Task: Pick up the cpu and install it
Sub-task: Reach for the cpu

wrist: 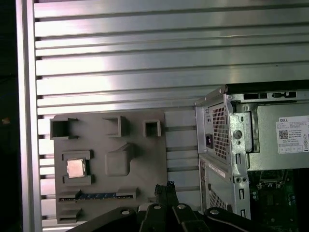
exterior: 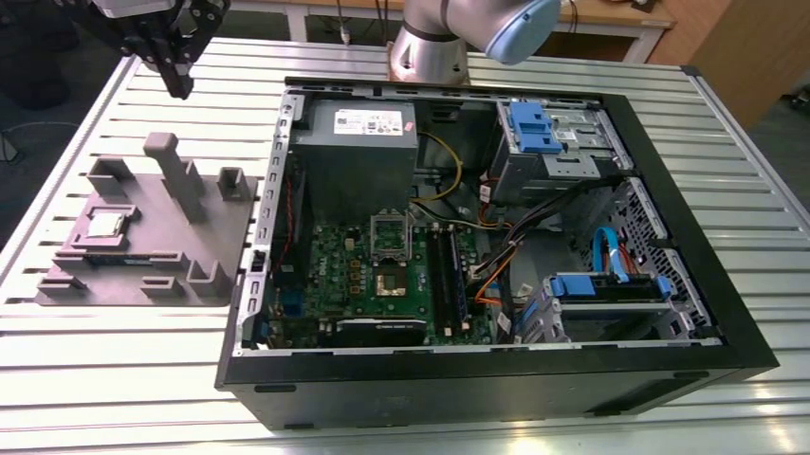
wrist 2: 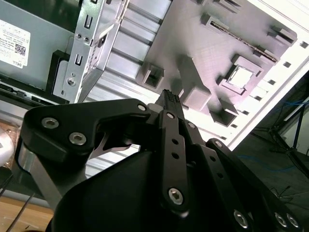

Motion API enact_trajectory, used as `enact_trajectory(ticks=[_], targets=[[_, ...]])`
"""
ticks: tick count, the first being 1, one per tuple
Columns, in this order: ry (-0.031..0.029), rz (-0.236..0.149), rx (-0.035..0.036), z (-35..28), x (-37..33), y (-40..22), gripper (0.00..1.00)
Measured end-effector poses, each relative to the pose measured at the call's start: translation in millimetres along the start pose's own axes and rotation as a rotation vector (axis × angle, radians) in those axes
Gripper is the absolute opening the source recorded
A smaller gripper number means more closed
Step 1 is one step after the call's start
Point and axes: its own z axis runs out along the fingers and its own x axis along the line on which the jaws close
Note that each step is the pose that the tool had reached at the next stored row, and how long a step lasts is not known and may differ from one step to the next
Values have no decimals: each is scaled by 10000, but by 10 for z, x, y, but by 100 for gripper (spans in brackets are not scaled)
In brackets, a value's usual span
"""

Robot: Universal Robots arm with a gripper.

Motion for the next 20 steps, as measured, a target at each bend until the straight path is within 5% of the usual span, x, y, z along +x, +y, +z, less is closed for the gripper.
enact_trajectory(ticks=[5, 20], targets=[[0, 0, -1, 1, 14, -1, 10], [3, 0, -1, 2, 249, -19, 10]])
